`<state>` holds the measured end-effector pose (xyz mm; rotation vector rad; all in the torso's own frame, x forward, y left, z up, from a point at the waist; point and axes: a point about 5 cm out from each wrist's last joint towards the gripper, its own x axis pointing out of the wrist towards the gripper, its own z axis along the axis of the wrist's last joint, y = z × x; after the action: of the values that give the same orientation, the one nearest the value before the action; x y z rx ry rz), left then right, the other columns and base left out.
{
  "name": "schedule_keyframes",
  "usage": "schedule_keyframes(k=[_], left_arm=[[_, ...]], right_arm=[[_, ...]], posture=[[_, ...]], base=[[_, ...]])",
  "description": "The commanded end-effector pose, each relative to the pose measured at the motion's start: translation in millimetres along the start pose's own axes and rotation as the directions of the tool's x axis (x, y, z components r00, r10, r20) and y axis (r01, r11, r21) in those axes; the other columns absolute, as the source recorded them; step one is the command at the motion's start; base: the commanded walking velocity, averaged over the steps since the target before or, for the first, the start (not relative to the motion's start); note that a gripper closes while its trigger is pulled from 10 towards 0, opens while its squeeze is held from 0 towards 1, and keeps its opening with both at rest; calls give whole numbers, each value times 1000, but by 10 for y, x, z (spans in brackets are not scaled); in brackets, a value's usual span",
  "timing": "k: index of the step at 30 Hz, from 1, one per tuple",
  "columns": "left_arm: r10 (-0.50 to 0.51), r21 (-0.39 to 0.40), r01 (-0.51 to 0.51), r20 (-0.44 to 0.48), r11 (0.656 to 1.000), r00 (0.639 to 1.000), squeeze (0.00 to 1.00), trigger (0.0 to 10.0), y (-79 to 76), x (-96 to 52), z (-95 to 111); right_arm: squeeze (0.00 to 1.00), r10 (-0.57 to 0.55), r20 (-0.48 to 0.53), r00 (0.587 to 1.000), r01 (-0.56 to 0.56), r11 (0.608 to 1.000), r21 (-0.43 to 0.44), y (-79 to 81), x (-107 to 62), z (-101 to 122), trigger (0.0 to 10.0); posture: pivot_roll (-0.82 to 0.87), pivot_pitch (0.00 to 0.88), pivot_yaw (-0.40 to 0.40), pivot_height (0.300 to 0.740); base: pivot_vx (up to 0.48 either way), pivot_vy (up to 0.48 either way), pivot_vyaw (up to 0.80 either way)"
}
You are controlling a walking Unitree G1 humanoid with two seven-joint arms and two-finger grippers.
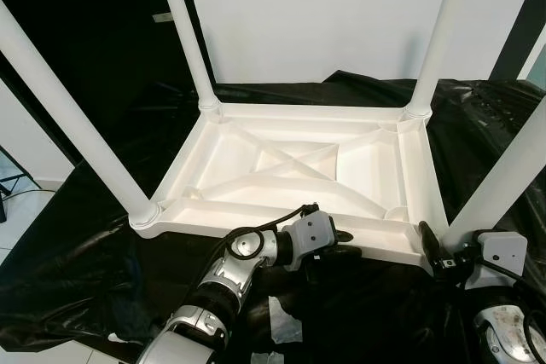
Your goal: Building children table
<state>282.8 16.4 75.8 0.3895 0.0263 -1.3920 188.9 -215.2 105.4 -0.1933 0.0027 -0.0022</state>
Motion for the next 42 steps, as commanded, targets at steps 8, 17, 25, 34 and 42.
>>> schedule_keyframes(k=[8,17,25,34,42], left_arm=[[76,-78,-87,-135,993,988,0,10000,-105,17,-260],[84,-82,-96,-141,992,986,0,10000,-115,7,-277],[89,-86,-101,-138,991,986,0,10000,-120,19,-273],[87,-92,-100,-135,991,987,0,10000,-143,15,-282],[76,-91,-89,-132,992,988,0,10000,-161,28,-277]], right_arm=[[0,-229,-52,972,233,969,82,229,44,-146,10000],[1000,-32,24,999,31,999,33,123,145,-22,10000],[0,208,38,977,-208,978,-15,48,160,67,10000],[0,438,-79,896,-443,893,-76,-149,52,98,3647],[0,472,-162,867,-484,874,-45,-231,-64,-24,0]], posture=[[-136,0,88,740],[-132,0,78,740],[-130,0,73,740],[-137,0,71,740],[-142,0,72,740]], base=[[0,0,0],[0,0,0],[0,0,0],[0,0,0],[0,0,0]])
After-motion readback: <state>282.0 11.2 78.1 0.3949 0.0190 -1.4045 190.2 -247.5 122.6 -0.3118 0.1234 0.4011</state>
